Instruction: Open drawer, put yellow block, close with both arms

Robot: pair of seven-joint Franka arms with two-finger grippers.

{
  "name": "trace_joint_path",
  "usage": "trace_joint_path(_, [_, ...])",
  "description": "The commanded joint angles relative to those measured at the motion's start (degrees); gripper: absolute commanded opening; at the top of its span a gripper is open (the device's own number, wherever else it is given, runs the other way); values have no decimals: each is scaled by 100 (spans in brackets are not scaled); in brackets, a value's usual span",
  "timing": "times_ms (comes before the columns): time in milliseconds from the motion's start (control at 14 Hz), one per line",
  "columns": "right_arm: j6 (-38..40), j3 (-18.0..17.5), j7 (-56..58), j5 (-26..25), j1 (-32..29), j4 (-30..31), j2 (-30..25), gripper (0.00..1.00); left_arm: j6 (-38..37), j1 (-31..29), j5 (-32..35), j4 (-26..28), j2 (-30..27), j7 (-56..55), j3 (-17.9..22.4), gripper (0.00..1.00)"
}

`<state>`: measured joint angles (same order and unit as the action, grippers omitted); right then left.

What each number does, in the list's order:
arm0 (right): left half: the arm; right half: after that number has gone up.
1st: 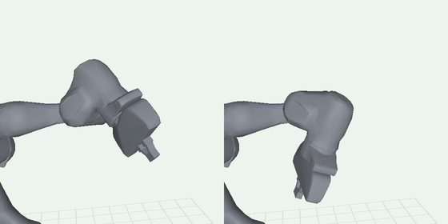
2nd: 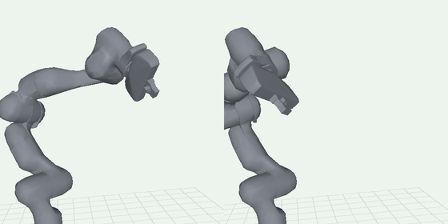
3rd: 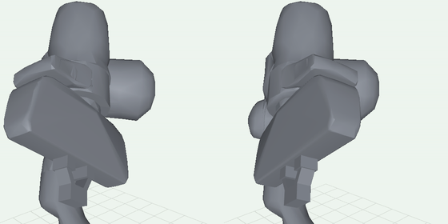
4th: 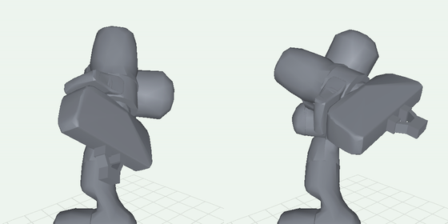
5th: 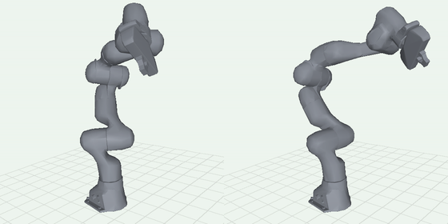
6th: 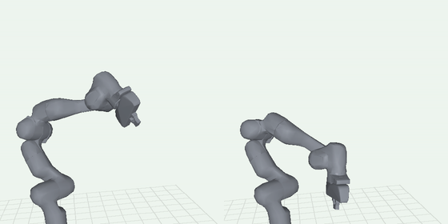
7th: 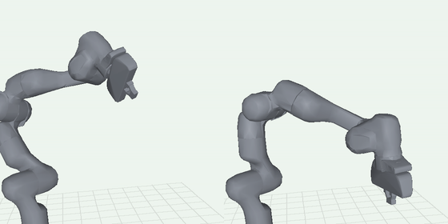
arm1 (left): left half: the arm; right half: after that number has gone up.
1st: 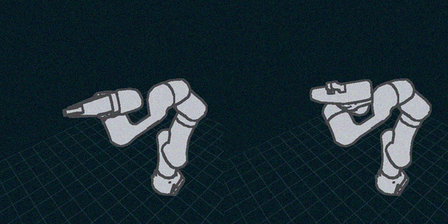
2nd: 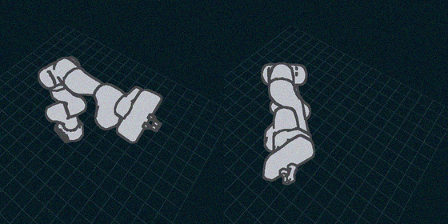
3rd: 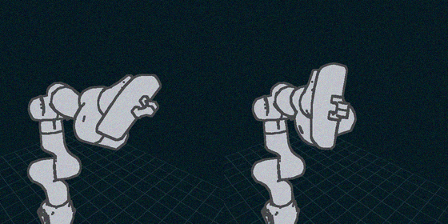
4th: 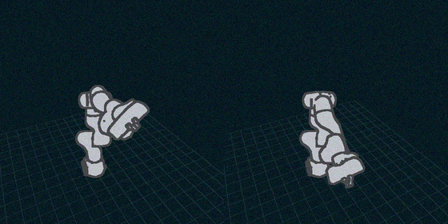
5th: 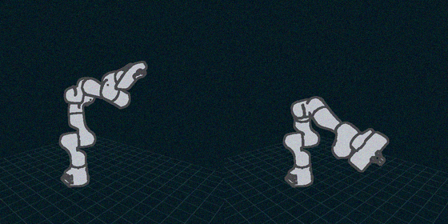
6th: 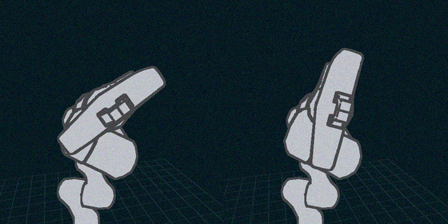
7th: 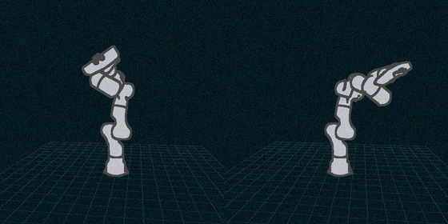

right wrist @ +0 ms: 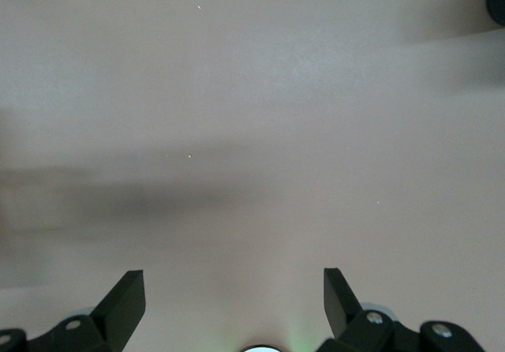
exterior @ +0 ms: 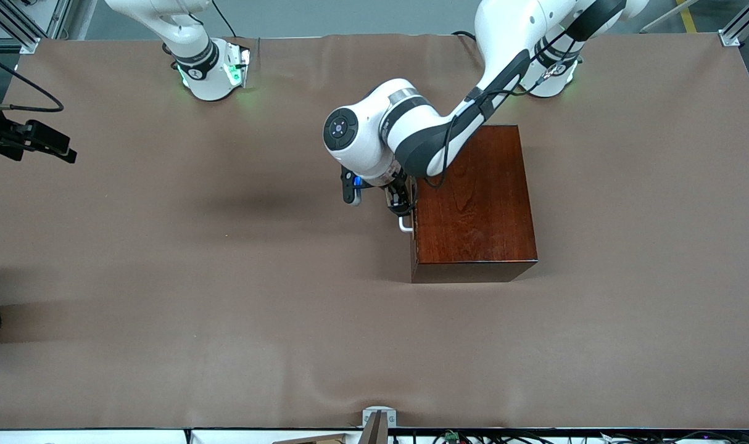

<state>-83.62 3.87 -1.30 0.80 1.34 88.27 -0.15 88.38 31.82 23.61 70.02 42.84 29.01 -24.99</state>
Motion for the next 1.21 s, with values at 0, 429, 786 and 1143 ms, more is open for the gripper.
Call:
trace_joint_path(0, [74, -18, -37, 25, 6, -21, -37, 100, 167, 35, 223, 117, -206, -290, 3, 100])
trace_joint_path(429, [74, -9, -29, 25, -2, -21, -29, 100, 1111, 0, 188, 126, -660, -1818, -50, 100])
trace_joint_path(786, [74, -18, -46, 25, 15, -21, -28, 100, 393, -578, -197, 152, -1672, -3215, 3, 100])
trace_joint_path(1143, [65, -18, -46, 25, 15, -21, -28, 100, -320, -2360, -1155, 205, -2560, -3851, -6, 100])
